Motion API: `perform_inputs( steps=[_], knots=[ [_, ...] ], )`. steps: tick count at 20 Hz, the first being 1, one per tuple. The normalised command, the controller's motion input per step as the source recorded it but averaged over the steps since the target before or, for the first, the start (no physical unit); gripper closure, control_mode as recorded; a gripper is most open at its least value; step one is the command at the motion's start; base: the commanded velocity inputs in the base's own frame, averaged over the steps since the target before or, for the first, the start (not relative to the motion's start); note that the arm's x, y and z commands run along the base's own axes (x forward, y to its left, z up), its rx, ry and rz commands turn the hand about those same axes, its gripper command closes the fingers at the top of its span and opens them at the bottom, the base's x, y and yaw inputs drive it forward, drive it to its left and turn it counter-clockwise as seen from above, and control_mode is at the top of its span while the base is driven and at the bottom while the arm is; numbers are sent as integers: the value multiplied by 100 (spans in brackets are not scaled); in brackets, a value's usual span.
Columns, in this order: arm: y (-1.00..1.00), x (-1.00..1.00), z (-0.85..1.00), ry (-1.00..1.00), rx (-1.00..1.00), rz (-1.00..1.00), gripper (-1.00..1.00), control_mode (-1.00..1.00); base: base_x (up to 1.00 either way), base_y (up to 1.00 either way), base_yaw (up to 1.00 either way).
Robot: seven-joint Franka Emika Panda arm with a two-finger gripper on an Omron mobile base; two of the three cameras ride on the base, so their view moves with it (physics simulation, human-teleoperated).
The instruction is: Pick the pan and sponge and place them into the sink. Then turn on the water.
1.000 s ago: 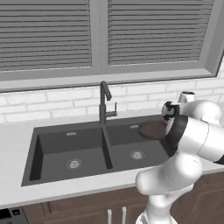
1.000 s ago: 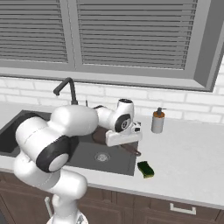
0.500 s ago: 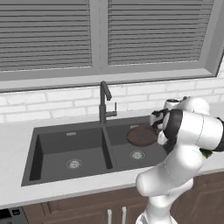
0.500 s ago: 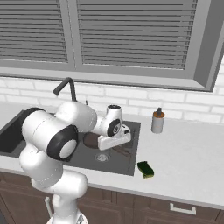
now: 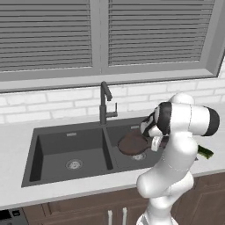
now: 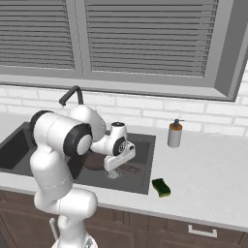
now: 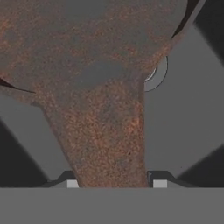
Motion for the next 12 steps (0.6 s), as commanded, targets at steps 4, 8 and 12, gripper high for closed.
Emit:
perform_inputs(
  steps=[4,8,12],
  knots=[
    [3,37,-63,0,1,16,100,-100,0,0,0],
    [0,38,-58,0,5,14,100,-100,0,0,0],
    [0,35,-60,0,3,13,100,-100,0,0,0]
  ],
)
